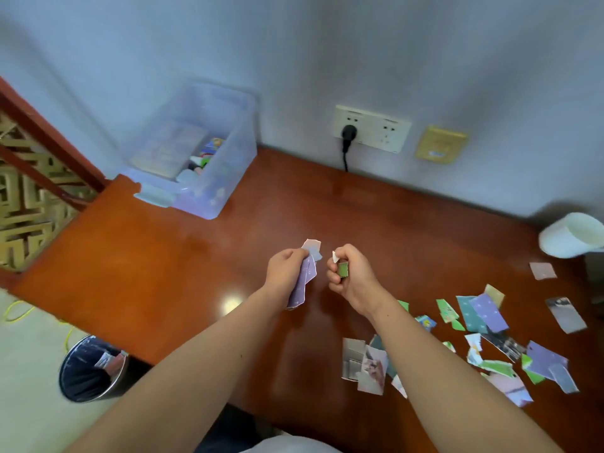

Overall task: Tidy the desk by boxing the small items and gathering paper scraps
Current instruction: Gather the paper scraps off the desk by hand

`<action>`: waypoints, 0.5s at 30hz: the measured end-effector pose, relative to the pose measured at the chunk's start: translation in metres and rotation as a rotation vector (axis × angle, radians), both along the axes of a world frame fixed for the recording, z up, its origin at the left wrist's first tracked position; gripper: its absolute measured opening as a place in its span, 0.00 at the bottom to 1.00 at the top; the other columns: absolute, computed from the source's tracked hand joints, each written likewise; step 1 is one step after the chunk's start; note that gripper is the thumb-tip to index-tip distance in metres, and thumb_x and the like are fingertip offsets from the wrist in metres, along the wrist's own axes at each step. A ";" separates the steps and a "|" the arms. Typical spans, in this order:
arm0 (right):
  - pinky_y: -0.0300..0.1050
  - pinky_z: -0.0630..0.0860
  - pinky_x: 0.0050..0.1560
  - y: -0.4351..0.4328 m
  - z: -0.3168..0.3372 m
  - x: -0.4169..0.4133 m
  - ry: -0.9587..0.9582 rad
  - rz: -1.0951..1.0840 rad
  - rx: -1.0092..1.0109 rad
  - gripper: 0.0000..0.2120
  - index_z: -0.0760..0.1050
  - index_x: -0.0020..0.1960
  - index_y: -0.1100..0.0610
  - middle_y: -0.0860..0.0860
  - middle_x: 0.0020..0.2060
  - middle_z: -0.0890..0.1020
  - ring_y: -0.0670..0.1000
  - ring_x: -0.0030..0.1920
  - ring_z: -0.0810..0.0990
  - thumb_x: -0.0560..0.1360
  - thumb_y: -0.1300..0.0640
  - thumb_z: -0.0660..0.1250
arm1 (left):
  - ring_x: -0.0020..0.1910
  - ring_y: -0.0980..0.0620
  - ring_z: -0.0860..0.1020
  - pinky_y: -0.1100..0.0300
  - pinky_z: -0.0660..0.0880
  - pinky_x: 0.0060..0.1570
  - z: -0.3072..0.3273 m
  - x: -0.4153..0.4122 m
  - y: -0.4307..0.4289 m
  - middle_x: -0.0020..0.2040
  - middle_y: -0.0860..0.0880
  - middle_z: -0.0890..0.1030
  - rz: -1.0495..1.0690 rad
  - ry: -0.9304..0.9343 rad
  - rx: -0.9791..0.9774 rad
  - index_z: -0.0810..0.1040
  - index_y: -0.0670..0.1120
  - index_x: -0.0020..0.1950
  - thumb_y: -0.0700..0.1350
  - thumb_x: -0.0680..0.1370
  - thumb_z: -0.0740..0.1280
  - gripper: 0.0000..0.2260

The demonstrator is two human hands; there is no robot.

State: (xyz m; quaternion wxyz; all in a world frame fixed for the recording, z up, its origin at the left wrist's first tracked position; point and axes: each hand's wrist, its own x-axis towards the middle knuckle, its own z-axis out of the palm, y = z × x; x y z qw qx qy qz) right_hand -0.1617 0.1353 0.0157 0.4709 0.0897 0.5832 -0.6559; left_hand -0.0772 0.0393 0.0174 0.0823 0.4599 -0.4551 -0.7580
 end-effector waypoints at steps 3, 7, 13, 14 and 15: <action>0.37 0.55 0.25 -0.037 0.006 0.027 0.025 0.071 0.025 0.10 0.64 0.33 0.55 0.51 0.26 0.68 0.49 0.23 0.61 0.72 0.61 0.57 | 0.27 0.54 0.63 0.62 0.61 0.35 -0.001 0.033 -0.033 0.23 0.53 0.66 0.039 -0.017 -0.015 0.65 0.51 0.20 0.36 0.74 0.59 0.22; 0.37 0.55 0.26 -0.096 0.008 0.068 0.044 0.170 0.058 0.09 0.64 0.34 0.55 0.51 0.27 0.67 0.49 0.23 0.61 0.72 0.61 0.57 | 0.29 0.55 0.68 0.65 0.61 0.31 -0.006 0.080 -0.091 0.27 0.52 0.71 0.136 -0.015 0.030 0.70 0.49 0.27 0.38 0.75 0.61 0.16; 0.36 0.55 0.25 -0.199 0.004 0.134 0.031 0.252 0.082 0.08 0.64 0.35 0.55 0.51 0.27 0.67 0.48 0.22 0.60 0.72 0.61 0.57 | 0.32 0.55 0.70 0.67 0.63 0.29 -0.023 0.152 -0.184 0.32 0.51 0.74 0.237 -0.046 0.057 0.73 0.46 0.37 0.41 0.73 0.63 0.05; 0.36 0.55 0.25 -0.217 0.003 0.145 0.031 0.267 0.082 0.08 0.63 0.35 0.55 0.51 0.27 0.67 0.48 0.22 0.60 0.72 0.61 0.57 | 0.32 0.55 0.70 0.67 0.63 0.29 -0.024 0.164 -0.200 0.32 0.51 0.73 0.250 -0.047 0.050 0.73 0.46 0.38 0.40 0.73 0.62 0.04; 0.36 0.55 0.25 -0.235 0.002 0.156 0.033 0.288 0.083 0.08 0.63 0.35 0.55 0.51 0.27 0.67 0.48 0.23 0.60 0.72 0.61 0.57 | 0.31 0.54 0.69 0.66 0.63 0.28 -0.024 0.176 -0.215 0.31 0.51 0.72 0.268 -0.047 0.036 0.72 0.45 0.38 0.39 0.73 0.62 0.04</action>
